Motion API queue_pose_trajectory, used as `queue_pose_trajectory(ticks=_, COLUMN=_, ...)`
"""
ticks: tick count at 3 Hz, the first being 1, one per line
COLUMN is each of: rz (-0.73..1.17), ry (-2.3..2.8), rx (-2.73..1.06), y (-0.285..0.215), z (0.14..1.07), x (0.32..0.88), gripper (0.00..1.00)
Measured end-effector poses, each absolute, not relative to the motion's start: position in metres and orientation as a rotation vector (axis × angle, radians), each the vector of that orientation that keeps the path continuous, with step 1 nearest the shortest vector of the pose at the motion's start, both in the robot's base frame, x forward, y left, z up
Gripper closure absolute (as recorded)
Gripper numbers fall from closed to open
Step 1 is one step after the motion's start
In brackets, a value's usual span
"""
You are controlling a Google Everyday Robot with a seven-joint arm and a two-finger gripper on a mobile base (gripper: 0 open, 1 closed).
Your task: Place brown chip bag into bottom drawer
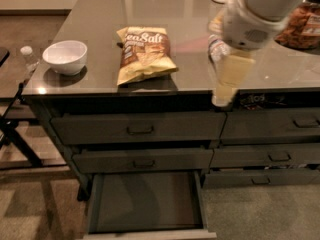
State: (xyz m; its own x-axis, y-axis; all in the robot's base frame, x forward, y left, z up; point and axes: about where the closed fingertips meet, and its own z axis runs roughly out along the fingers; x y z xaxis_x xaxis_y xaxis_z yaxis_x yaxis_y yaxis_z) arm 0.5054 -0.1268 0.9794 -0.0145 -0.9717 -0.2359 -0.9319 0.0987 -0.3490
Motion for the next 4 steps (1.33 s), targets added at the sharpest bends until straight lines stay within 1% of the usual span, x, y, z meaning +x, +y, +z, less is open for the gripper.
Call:
queue_pose_trajectory(ticks=1, rz=-0.098, ry=1.909, rx=-1.936, y=-0.086, z=0.960, x=0.535, gripper=0.00)
queue_pose_trajectory(ticks=2, rz=-0.098, ry=1.909, rx=-1.937, y=-0.086, z=0.960, x=0.535, gripper=0.00)
queue_pose_trajectory(ticks=4, rz=-0.055, ry=1.848, rx=-1.921, y=-0.057, z=0.959, x=0.571, gripper=0.00)
